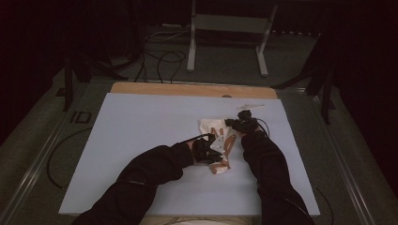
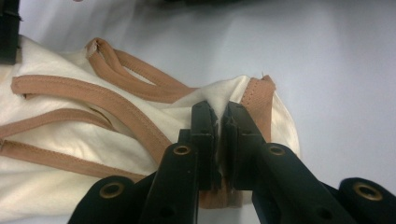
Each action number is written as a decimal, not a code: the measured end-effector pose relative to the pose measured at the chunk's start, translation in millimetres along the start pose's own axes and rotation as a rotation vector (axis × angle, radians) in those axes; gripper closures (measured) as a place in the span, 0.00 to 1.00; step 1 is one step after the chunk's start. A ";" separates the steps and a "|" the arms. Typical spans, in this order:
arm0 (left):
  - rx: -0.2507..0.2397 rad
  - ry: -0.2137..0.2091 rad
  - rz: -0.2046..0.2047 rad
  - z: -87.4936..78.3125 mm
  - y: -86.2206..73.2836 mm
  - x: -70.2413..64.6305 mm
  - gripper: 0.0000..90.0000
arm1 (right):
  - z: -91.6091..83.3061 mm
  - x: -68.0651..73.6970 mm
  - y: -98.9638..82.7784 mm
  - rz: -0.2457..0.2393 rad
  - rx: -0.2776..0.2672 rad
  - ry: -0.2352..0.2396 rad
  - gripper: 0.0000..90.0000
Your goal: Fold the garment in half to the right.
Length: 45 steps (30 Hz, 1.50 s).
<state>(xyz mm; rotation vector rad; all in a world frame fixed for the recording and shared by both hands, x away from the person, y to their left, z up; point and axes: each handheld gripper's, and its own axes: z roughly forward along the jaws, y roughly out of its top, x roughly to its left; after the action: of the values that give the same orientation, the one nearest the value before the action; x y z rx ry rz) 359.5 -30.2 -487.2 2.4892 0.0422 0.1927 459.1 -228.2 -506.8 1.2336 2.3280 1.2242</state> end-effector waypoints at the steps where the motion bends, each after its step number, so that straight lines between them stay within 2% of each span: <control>1: 0.008 -0.001 -0.001 1.1 0.5 0.0 0.93 | 0.7 -0.2 -1.1 0.006 0.002 -0.003 0.98; 6: 0.006 -0.001 -0.016 7.0 1.7 -1.9 0.91 | 3.4 -3.4 -5.1 0.015 0.008 -0.009 0.96; 9: -0.003 -0.015 -0.023 8.1 2.8 -1.6 0.88 | 3.0 -4.4 -5.3 0.027 0.008 -0.020 0.89; 13: -0.030 -0.029 -0.031 8.1 4.8 -3.4 0.72 | 1.3 -6.4 -4.2 0.034 0.009 -0.033 0.73; 15: -0.043 -0.014 -0.032 6.3 6.4 -5.4 0.63 | -0.3 -6.9 -2.8 0.041 0.011 -0.021 0.62; 20: -0.090 0.001 -0.049 -4.4 10.5 -5.9 0.48 | -6.1 -5.0 3.6 0.037 0.019 -0.027 0.43; 24: -0.112 0.001 -0.061 -12.8 12.1 -6.4 0.38 | -9.8 -1.8 8.6 0.029 0.020 -0.025 0.34; 26: -0.122 -0.005 -0.084 -16.7 12.0 -5.5 0.31 | -12.6 0.4 11.2 0.027 0.018 -0.024 0.31; 27: -0.126 -0.015 -0.089 -18.6 11.5 -5.4 0.27 | -13.9 1.5 12.6 0.019 0.013 -0.021 0.30; 28: -0.129 -0.031 -0.078 -21.3 10.6 -5.1 0.20 | -15.4 3.4 13.9 0.018 0.010 -0.016 0.28; 31: -0.150 -0.024 -0.091 -28.2 6.0 -6.4 0.06 | -19.9 8.9 18.5 0.014 0.003 0.008 0.21; 33: -0.154 -0.017 -0.101 -33.8 1.4 -6.1 0.02 | -23.5 14.1 21.6 -0.001 -0.002 0.009 0.16; 36: -0.177 0.003 -0.136 -43.1 -8.4 -5.4 0.01 | -29.4 22.2 26.2 -0.018 -0.009 0.025 0.15; 41: -0.184 0.049 -0.153 -59.7 -30.0 -11.3 0.01 | -41.0 41.5 30.7 -0.066 -0.012 0.062 0.16; 43: -0.199 0.063 -0.174 -65.4 -40.3 -15.4 0.01 | -45.6 50.6 31.6 -0.099 -0.014 0.058 0.21; 45: -0.204 0.084 -0.192 -71.6 -50.6 -19.7 0.01 | -48.4 55.7 32.5 -0.102 -0.016 0.064 0.24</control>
<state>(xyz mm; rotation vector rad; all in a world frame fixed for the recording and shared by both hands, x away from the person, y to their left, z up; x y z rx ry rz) 330.2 51.4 -463.8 2.2564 0.2817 0.2097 417.2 -203.2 -442.6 1.0706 2.3896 1.2634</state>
